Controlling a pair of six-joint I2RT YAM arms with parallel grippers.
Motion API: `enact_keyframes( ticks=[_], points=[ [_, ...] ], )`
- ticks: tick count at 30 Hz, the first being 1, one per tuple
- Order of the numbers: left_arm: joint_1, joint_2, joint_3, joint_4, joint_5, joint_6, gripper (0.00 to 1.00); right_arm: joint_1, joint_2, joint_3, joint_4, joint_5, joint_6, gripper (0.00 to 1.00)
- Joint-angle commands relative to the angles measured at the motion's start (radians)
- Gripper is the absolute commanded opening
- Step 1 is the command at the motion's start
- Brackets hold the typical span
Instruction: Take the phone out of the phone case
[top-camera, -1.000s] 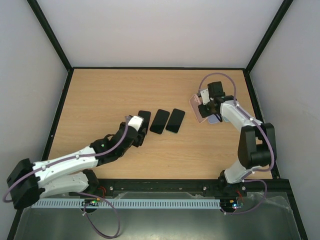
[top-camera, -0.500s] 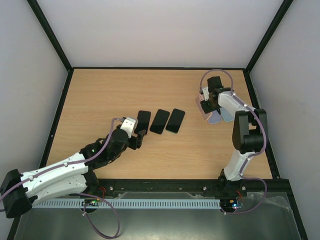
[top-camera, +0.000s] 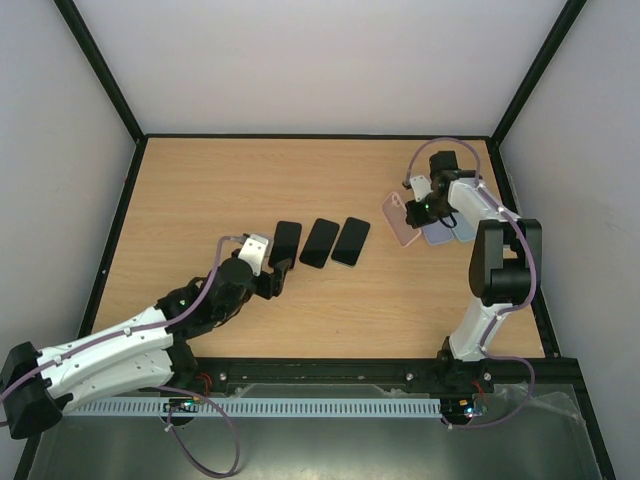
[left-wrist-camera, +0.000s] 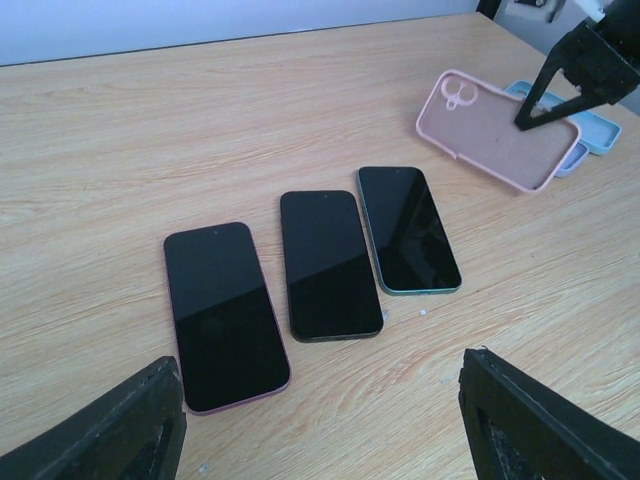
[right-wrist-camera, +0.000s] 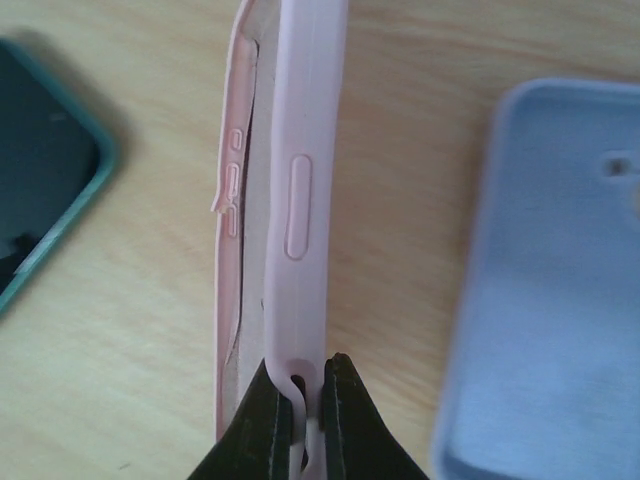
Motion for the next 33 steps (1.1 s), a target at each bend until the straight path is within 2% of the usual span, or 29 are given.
enact_keyframes(
  ticks=[1,15,18,21,24,33],
  points=[
    [0.006,-0.025,0.001,-0.001,0.003,-0.015,0.74,0.007,-0.019,0.017,-0.115,-0.227,-0.010,0.02],
    [0.009,-0.046,0.011,-0.048,-0.010,-0.059,0.75,0.003,0.019,-0.100,0.121,-0.057,0.122,0.03],
    [0.014,-0.049,0.018,-0.063,-0.025,-0.068,0.76,0.002,0.029,-0.125,0.148,-0.042,0.133,0.08],
    [0.024,-0.044,0.044,-0.102,-0.047,-0.074,0.79,0.002,0.025,-0.149,0.165,-0.028,0.140,0.18],
    [0.044,-0.033,0.089,-0.162,-0.055,-0.072,0.81,-0.001,-0.006,-0.175,0.184,0.006,0.144,0.24],
    [0.127,0.014,0.231,-0.318,-0.056,-0.027,0.87,-0.014,-0.157,-0.235,0.207,0.067,0.132,0.33]
  ],
)
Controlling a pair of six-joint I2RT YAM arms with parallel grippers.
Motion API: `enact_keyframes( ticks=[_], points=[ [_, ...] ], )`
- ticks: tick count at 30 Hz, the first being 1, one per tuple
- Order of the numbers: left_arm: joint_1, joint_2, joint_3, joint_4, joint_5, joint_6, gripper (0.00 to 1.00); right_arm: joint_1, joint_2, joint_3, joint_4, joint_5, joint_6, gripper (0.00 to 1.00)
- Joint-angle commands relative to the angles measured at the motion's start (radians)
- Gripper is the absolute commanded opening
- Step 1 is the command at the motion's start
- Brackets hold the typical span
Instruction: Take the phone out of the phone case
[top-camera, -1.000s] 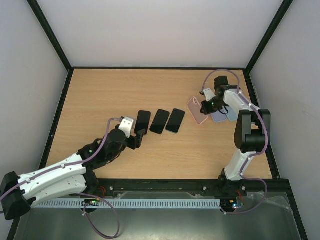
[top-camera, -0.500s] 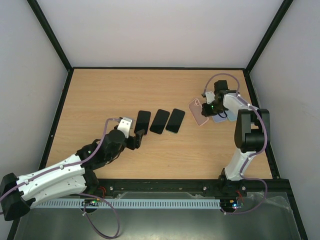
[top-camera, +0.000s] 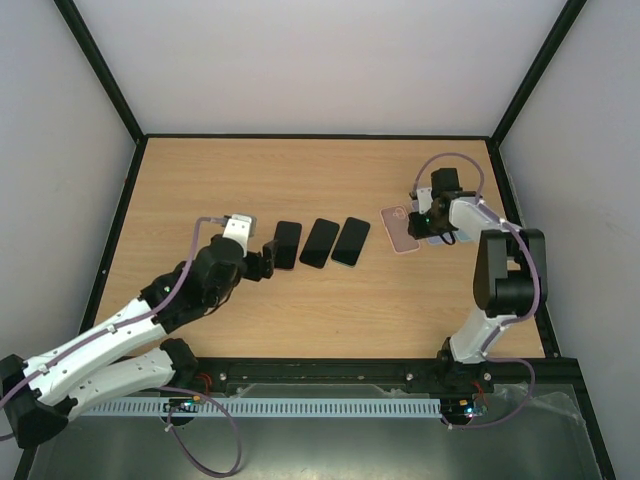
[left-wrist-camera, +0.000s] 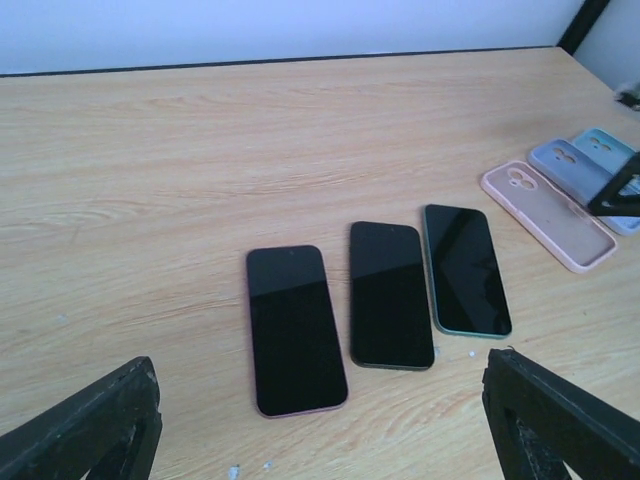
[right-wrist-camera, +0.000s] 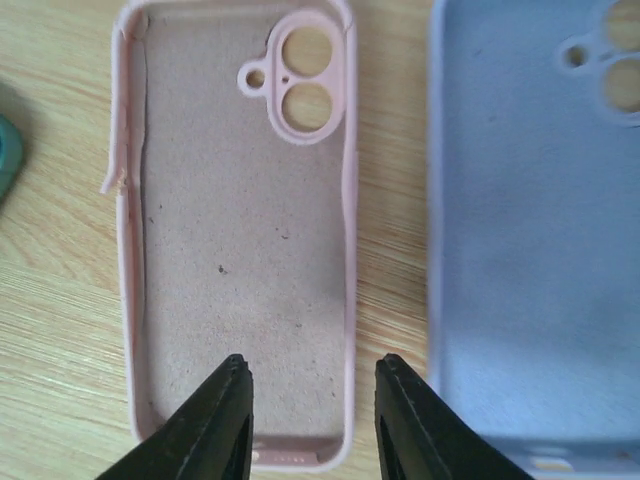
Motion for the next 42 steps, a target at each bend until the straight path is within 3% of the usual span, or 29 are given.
enact_keyframes(
  ticks=[1,9,14,16,18,19,20,21,29,37,42],
  points=[
    [0.043,0.028,0.064,-0.105,-0.020,0.040,0.89,-0.008,-0.111,-0.026,0.028,0.059,-0.008,0.34],
    [0.143,0.091,0.177,-0.163,-0.044,0.148,0.93,-0.008,-0.315,-0.030,-0.006,-0.001,0.000,0.37],
    [0.205,0.099,0.203,-0.119,-0.081,0.216,0.98,-0.008,-0.548,-0.093,0.082,-0.019,0.133,0.42],
    [0.223,0.098,0.206,-0.099,-0.080,0.245,0.99,-0.009,-0.632,-0.135,0.138,-0.046,0.204,0.52],
    [0.238,0.095,0.208,-0.083,-0.079,0.274,0.99,-0.009,-0.710,-0.180,0.190,-0.059,0.278,0.71],
    [0.244,0.093,0.205,-0.070,-0.081,0.283,1.00,-0.009,-0.744,-0.204,0.218,-0.060,0.291,0.77],
    [0.247,0.090,0.197,-0.056,-0.086,0.290,1.00,-0.009,-0.781,-0.226,0.240,-0.054,0.295,0.92],
    [0.247,0.082,0.187,-0.039,-0.089,0.288,1.00,-0.009,-0.819,-0.254,0.273,-0.037,0.305,0.99],
    [0.249,0.015,0.099,0.075,-0.068,0.286,0.99,-0.008,-0.975,-0.462,0.437,0.168,0.449,0.97],
    [0.251,-0.050,0.021,0.119,-0.070,0.291,1.00,-0.008,-0.974,-0.428,0.423,0.287,0.498,0.98],
    [0.255,-0.049,0.015,0.124,-0.074,0.293,0.99,-0.009,-1.036,-0.444,0.445,0.264,0.492,0.97]
  ],
)
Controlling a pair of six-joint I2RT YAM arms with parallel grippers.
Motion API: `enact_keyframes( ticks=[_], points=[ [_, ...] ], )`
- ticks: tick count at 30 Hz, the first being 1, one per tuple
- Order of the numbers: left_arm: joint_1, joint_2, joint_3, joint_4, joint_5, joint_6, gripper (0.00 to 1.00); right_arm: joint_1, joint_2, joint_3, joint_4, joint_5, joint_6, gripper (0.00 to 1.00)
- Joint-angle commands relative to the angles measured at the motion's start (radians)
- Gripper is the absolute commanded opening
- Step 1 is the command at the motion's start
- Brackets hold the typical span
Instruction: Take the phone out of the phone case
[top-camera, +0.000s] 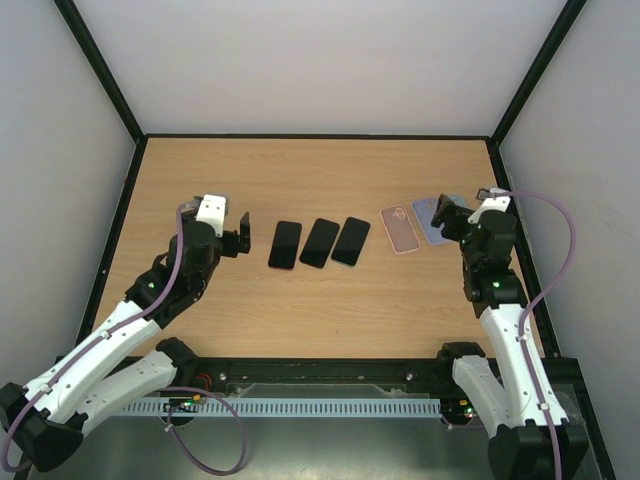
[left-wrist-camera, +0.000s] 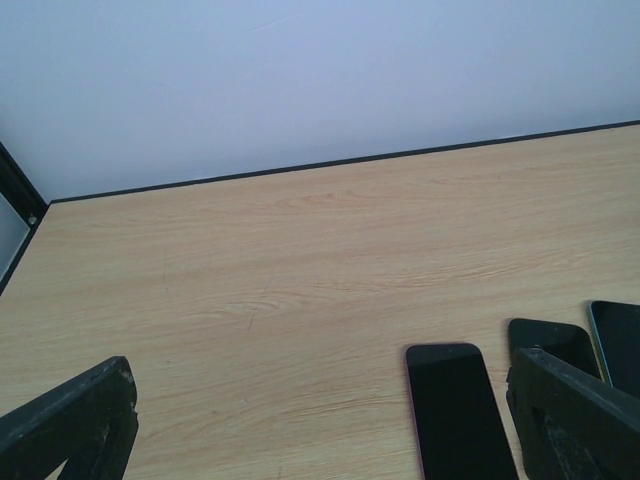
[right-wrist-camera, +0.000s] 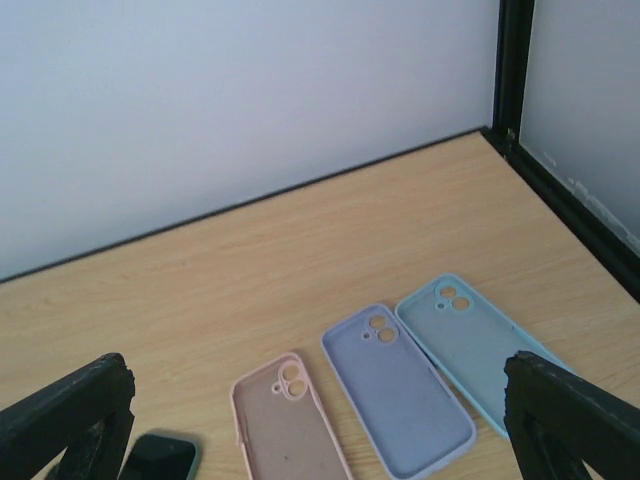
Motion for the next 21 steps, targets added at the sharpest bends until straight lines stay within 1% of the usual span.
enact_keyframes(
  ticks=[1,4,21],
  points=[
    [0.010,-0.009,-0.010,0.035,-0.011,0.011,0.99,-0.004,-0.066,-0.004,0.071,0.008,0.008,0.98],
    [0.012,-0.012,-0.014,0.032,-0.017,0.013,0.99,-0.004,-0.082,-0.018,0.081,-0.010,0.000,0.98],
    [0.017,-0.054,-0.032,0.036,-0.020,0.020,1.00,-0.005,-0.064,-0.019,0.076,-0.007,-0.010,0.98]
  ],
)
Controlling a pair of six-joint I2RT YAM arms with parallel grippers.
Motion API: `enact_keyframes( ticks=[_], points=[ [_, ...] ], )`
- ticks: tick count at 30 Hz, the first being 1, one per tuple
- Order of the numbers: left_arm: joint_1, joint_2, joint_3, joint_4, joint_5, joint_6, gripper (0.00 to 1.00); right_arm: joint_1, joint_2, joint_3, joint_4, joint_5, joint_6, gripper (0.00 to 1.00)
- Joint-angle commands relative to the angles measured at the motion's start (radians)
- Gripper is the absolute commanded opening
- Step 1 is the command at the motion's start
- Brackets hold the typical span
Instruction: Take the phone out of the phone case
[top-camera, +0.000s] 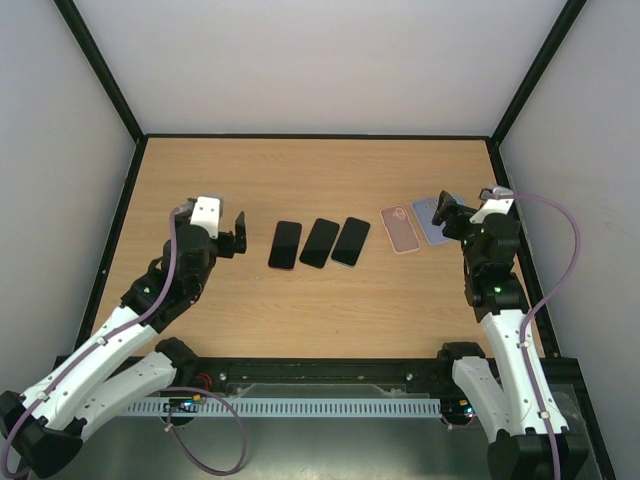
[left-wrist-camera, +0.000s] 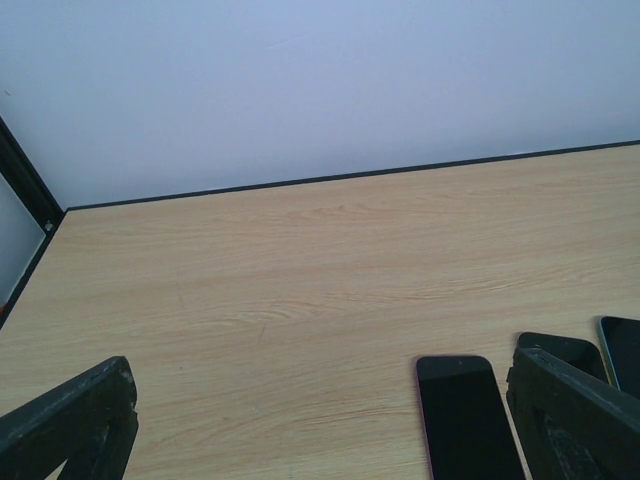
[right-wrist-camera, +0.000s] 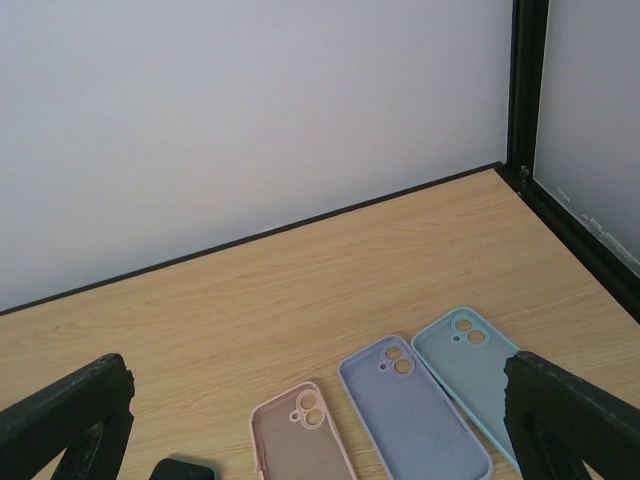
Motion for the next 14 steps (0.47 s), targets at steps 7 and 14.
enact_keyframes(
  ticks=[7,14],
  points=[
    [0.007,-0.020,-0.012,0.018,-0.006,0.009,1.00,-0.004,-0.005,-0.021,0.037,0.006,-0.011,0.98],
    [0.007,-0.022,-0.015,0.017,-0.007,0.009,1.00,-0.005,-0.002,-0.015,0.031,-0.001,-0.006,0.98]
  ],
)
